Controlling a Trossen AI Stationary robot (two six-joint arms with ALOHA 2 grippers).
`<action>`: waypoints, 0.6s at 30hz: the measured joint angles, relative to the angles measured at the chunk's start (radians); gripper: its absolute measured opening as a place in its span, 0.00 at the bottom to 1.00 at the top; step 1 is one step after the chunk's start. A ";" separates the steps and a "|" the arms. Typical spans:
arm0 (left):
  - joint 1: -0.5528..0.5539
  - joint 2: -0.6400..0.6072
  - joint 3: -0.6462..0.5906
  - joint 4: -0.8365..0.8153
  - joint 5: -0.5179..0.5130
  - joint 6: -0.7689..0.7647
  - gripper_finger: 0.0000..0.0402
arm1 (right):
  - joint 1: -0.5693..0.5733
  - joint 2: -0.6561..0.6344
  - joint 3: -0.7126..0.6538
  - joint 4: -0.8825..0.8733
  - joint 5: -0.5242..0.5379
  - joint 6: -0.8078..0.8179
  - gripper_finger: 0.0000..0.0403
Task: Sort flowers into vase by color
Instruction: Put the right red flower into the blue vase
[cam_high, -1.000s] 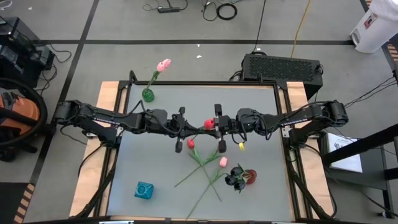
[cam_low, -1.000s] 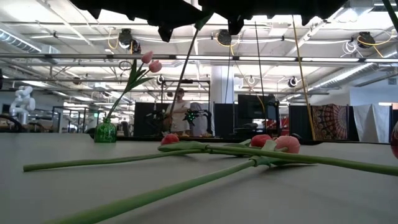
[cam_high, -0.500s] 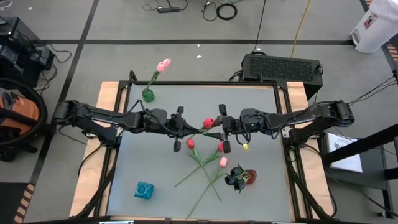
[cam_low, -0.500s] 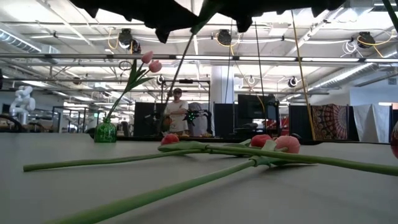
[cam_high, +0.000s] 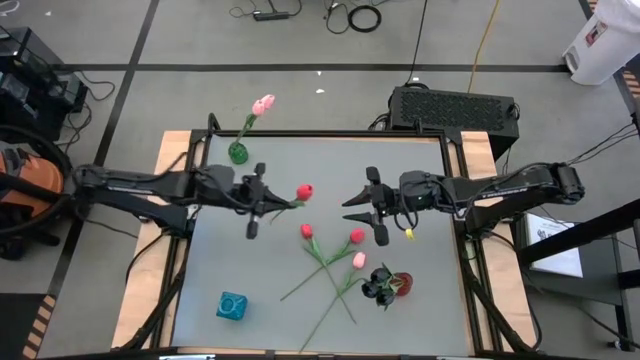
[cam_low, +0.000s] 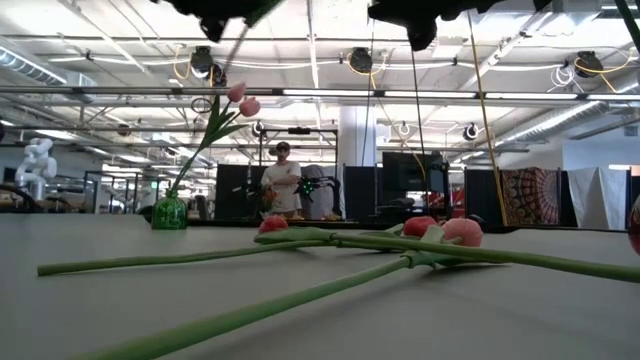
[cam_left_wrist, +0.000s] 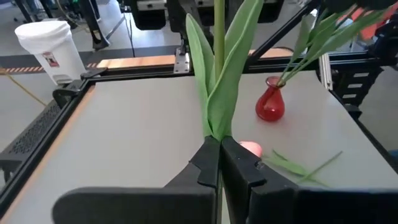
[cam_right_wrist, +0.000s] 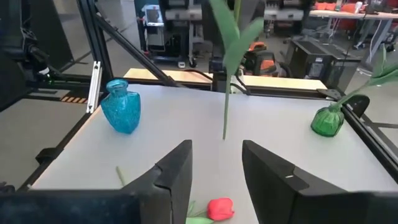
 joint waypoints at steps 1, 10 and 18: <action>0.000 -0.025 0.000 -0.019 0.000 -0.003 0.02 | 0.000 0.000 0.000 0.000 0.000 0.000 0.33; -0.010 -0.196 0.000 -0.158 0.095 -0.033 0.03 | 0.000 0.001 0.000 -0.001 0.000 -0.009 0.33; -0.009 -0.227 0.000 -0.213 0.156 -0.032 0.03 | 0.000 0.001 0.000 -0.002 0.000 -0.010 0.33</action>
